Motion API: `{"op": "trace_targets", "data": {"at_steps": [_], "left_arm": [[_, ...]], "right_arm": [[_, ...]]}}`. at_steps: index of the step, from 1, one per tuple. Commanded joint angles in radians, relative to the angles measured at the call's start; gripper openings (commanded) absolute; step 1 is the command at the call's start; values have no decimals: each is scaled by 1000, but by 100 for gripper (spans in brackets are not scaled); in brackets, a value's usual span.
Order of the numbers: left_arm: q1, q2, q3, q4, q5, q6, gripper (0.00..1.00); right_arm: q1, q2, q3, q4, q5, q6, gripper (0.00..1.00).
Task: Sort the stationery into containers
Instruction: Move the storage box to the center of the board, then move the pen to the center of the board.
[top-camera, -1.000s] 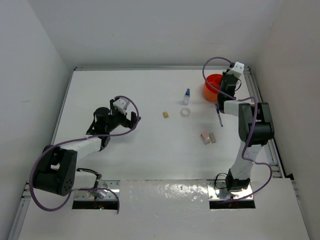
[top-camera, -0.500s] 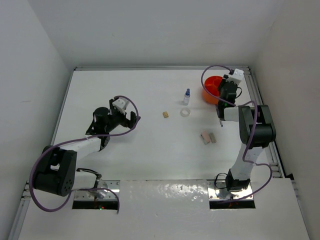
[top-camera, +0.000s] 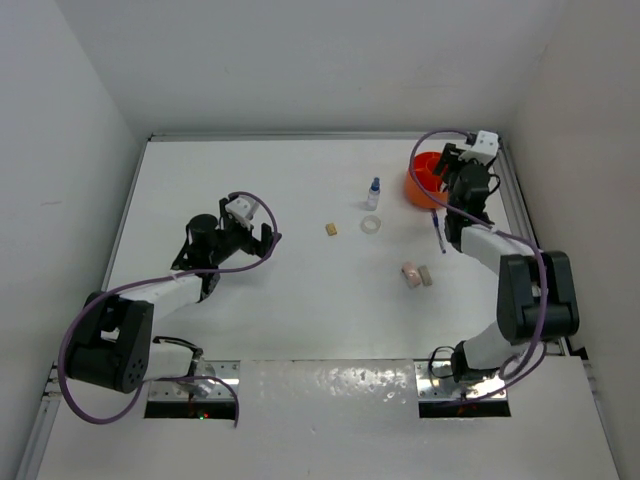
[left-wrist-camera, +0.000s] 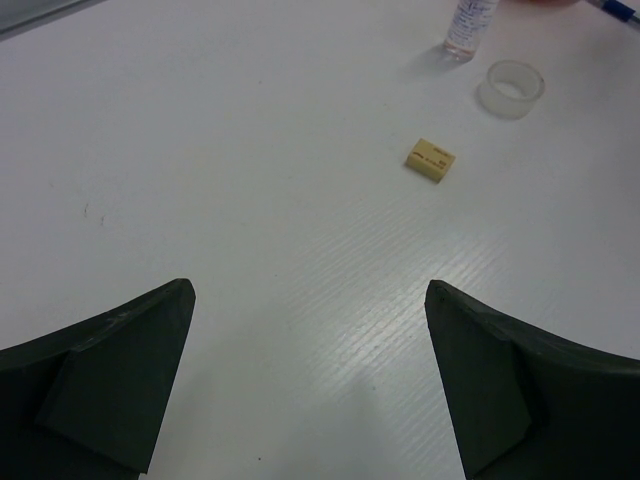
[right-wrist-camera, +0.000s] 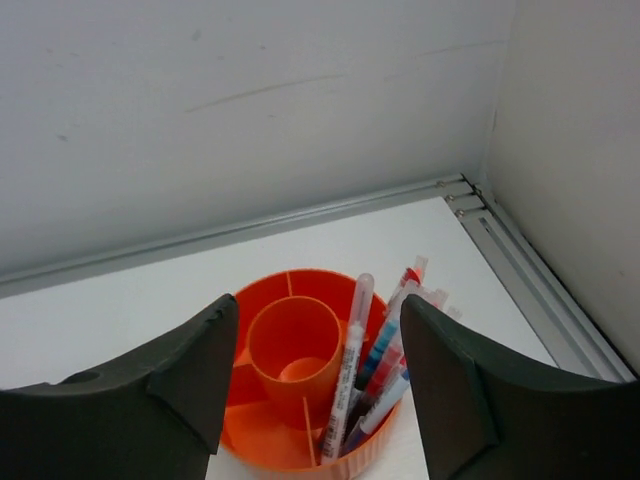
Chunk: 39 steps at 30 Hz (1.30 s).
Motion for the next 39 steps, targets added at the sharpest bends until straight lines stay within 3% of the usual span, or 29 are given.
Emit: {"op": "trace_targets", "data": {"at_steps": [1, 3, 4, 6, 7, 12, 26, 39], "left_arm": [[4, -33, -9, 51, 16, 17, 98], [4, -39, -13, 55, 10, 15, 98], [3, -41, -16, 58, 0, 14, 98], [3, -42, -18, 59, -3, 11, 98], [1, -42, -16, 60, -1, 11, 98], [-10, -44, -18, 62, -3, 20, 98], [-16, -84, -36, 25, -20, 11, 98], [-16, -76, -33, 37, -21, 11, 98]], "right_arm": [[-4, -142, 57, -362, -95, 27, 63], [-27, -170, 119, -599, -250, 15, 44], [-27, -179, 161, -798, -281, -29, 36], [-25, -182, 168, -995, -313, -53, 17], [-27, -191, 153, -1028, -323, -50, 15], [-28, -181, 35, -1064, -282, -10, 30], [-36, 127, 151, -1076, -191, 53, 35], [-37, 29, 133, -1038, -163, -19, 35]]}}
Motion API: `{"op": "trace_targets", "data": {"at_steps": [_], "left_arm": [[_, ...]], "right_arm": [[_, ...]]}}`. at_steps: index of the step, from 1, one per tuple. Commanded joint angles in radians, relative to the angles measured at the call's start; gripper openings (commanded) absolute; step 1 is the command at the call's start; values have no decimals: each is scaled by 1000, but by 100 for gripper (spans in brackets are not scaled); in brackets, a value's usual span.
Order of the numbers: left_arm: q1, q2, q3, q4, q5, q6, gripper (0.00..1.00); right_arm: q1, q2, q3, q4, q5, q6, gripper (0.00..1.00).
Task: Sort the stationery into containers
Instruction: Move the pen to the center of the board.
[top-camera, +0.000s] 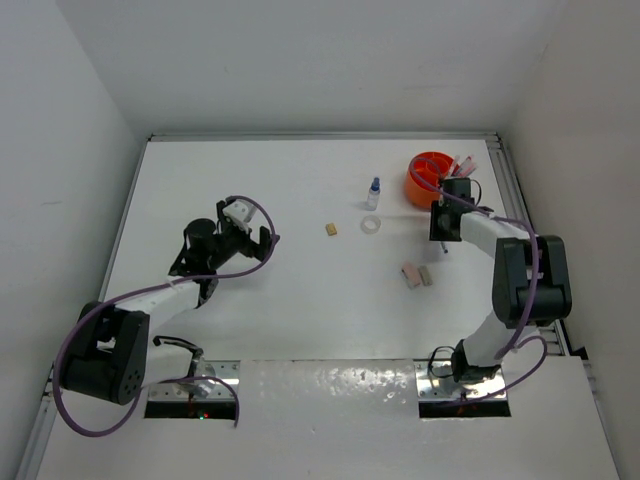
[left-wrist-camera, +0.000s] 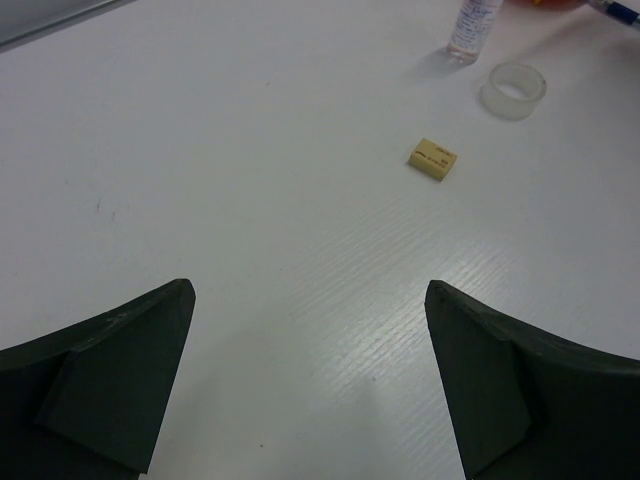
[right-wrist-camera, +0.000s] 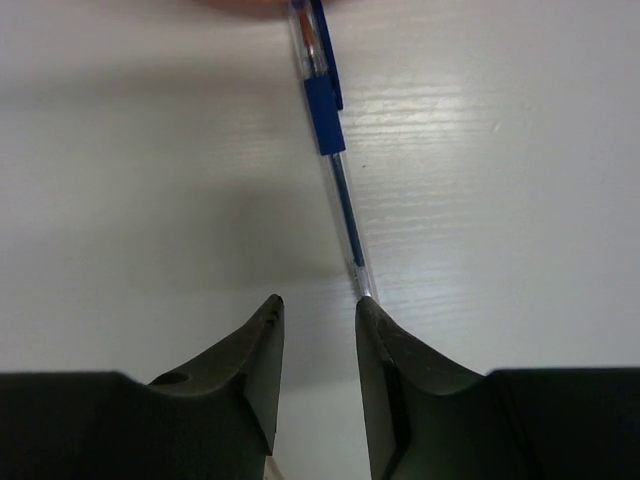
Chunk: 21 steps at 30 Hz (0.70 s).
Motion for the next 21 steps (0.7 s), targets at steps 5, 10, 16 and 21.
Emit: {"op": "trace_targets", "data": {"at_steps": [5, 10, 16, 21], "left_arm": [[-6, -19, -1, 46, 2, 7, 98], [-8, -35, -4, 31, -13, 4, 98], [-8, -30, 2, 34, -15, 4, 98], [-6, -27, 2, 45, -10, 1, 98]], "right_arm": [[-18, 78, 112, -47, 34, -49, 34], [-17, 121, 96, -15, 82, -2, 31], [-17, 117, 93, -60, 56, 9, 3], [-10, -40, -57, -78, 28, 59, 0]]}}
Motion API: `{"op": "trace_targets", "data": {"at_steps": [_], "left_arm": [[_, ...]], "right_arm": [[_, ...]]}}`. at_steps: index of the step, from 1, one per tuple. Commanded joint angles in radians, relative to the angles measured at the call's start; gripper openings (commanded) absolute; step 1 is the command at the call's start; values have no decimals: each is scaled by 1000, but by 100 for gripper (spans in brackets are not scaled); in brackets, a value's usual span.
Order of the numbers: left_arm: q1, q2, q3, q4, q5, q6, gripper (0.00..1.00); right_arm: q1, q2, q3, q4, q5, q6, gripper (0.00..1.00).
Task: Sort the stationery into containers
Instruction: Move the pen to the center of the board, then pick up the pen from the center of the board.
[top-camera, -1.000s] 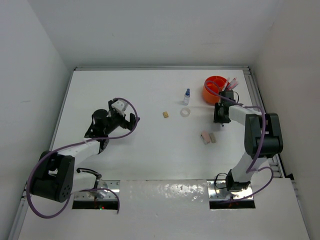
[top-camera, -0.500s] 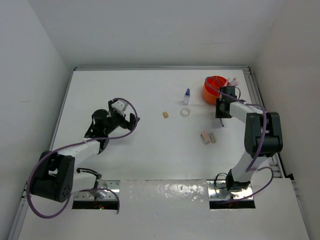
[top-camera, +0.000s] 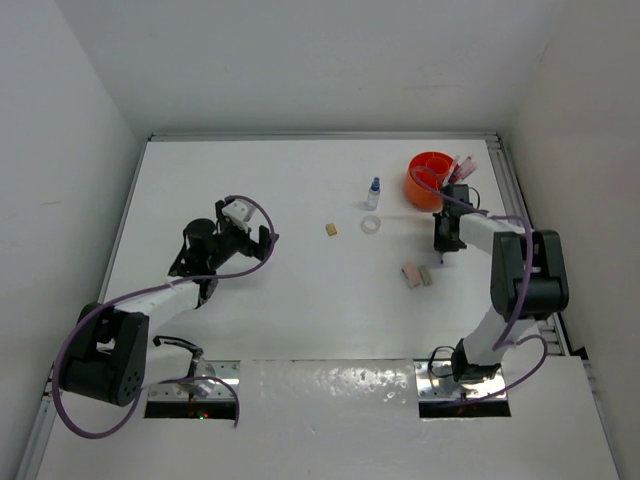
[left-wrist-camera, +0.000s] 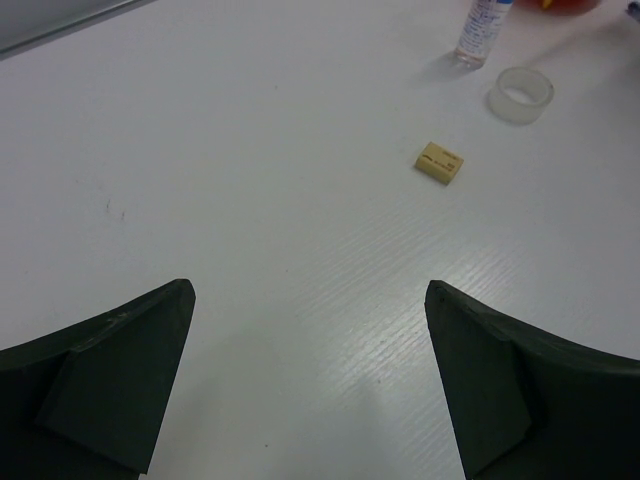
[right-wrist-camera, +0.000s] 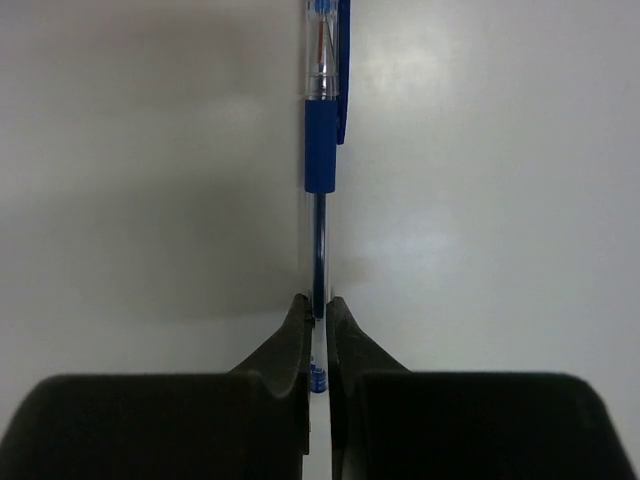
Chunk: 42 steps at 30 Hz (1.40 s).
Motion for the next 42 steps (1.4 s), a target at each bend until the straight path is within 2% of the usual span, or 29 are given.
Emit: {"op": "trace_targets", "data": {"at_steps": [1, 6, 7, 9, 10, 17, 23, 33, 37, 40, 42], "left_arm": [[-6, -18, 4, 46, 7, 0, 98], [-12, -7, 6, 63, 24, -2, 98], [-16, -7, 6, 68, 22, -2, 98], [-16, -3, 6, 71, 22, -1, 98], [-16, -3, 7, 71, 24, 0, 98], [-17, -19, 0, 77, 10, 3, 98], [-17, -30, -7, 62, 3, 4, 98], [-13, -35, -14, 71, -21, 10, 98], [-14, -36, -17, 75, -21, 7, 98], [-12, -47, -17, 86, -91, -35, 97], [-8, -55, -14, 106, -132, -60, 98]], "right_arm": [[4, -151, -85, -64, -16, 63, 0], [6, -266, -190, -181, 8, 155, 0], [4, -275, -196, -190, 10, 157, 4], [-4, -285, -198, -183, -43, 135, 27], [-4, -257, -167, -184, -54, 126, 35], [-74, -76, 23, -212, -79, 92, 36], [-93, 22, 140, -236, -64, 82, 32], [-96, 40, 106, -268, -36, 86, 27], [-97, 43, 92, -262, -44, 89, 22], [-114, 68, 100, -261, -68, 109, 22], [-134, 70, 97, -245, -87, 117, 18]]}}
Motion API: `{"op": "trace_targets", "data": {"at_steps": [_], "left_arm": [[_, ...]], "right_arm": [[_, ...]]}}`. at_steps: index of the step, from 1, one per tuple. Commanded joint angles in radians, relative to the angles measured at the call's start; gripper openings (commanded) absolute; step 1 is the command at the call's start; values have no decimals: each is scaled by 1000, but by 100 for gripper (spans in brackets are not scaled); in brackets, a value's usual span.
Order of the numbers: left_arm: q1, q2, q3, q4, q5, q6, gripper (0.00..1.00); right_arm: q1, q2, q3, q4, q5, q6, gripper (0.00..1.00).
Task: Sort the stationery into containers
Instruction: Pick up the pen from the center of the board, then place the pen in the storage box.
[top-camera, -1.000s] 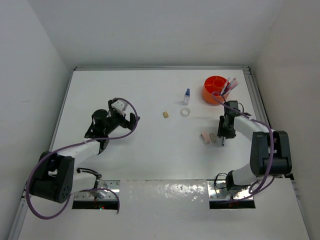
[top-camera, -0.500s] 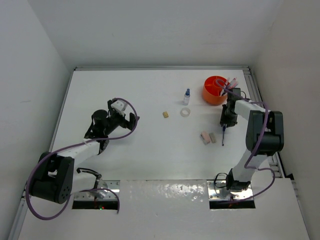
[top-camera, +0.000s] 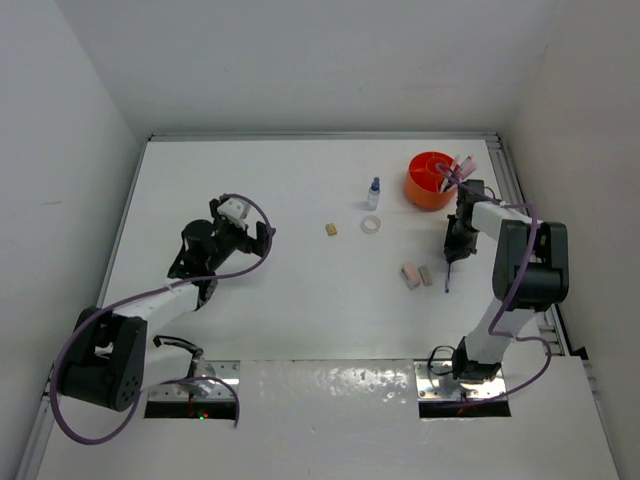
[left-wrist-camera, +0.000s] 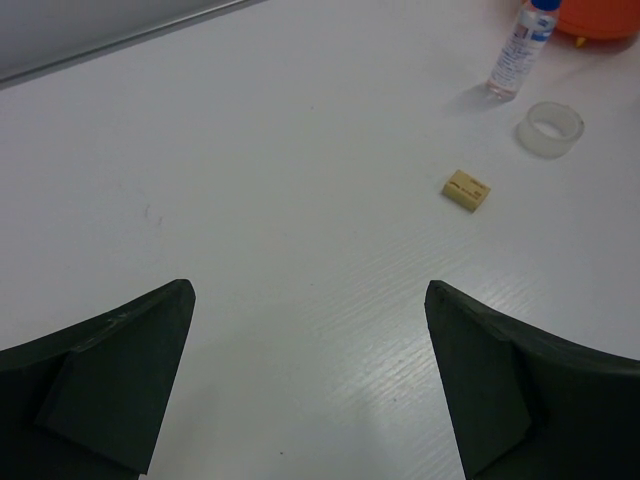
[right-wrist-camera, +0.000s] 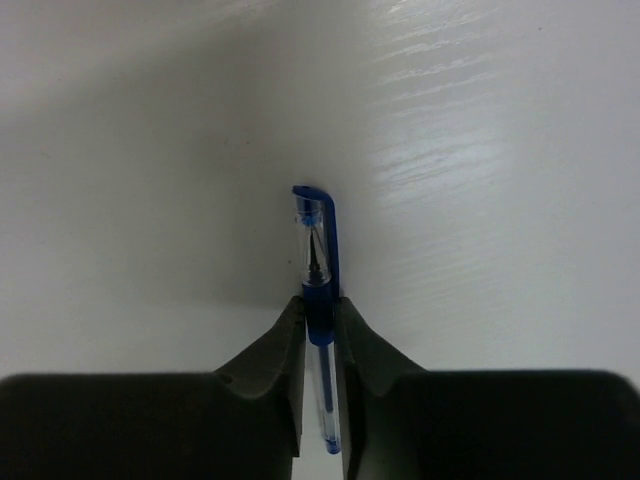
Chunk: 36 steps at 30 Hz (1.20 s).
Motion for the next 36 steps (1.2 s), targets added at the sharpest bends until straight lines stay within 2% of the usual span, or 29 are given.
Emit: {"op": "trace_targets", "data": {"at_steps": [1, 4, 7, 10, 12, 15, 16, 19, 22, 25, 26, 27, 29, 31, 36], "left_arm": [[2, -40, -4, 82, -80, -51, 98], [9, -48, 1, 85, -68, -52, 98], [8, -49, 4, 77, -54, -65, 98], [9, -51, 9, 62, -33, -77, 98], [11, -77, 22, 54, 62, -46, 97], [6, -127, 21, 68, 264, 62, 95], [5, -126, 23, 59, 282, 76, 96], [5, -99, 29, -31, 294, 168, 96], [-7, -89, 15, -84, 296, 245, 96], [-21, -85, 6, -86, 286, 238, 95], [-23, -85, 1, -87, 286, 233, 95], [-24, -88, 0, -89, 283, 230, 95], [-24, -89, -5, -90, 268, 225, 95], [-23, -89, -7, -93, 245, 221, 95], [-21, -77, -8, -84, 234, 218, 95]], "right_arm": [[-31, 18, -1, 19, -24, 26, 15], [-34, 12, 3, 16, -16, 13, 0], [-22, -37, 6, 34, -13, -13, 0], [43, -184, -17, 111, 53, -53, 0], [77, -297, -31, 198, 119, -72, 0], [143, -372, 7, 283, 157, -81, 0], [164, -379, 28, 292, 165, -81, 0], [212, -380, 103, 353, 189, -82, 0], [238, -361, 106, 575, 228, -90, 0], [238, -305, 85, 732, 338, -93, 0], [238, -290, 71, 839, 382, -105, 0], [239, -270, 68, 891, 466, -115, 0], [235, -227, 68, 1011, 502, -148, 0], [224, -184, 92, 1053, 493, -148, 0], [196, -112, 149, 1013, 455, -78, 0]]}}
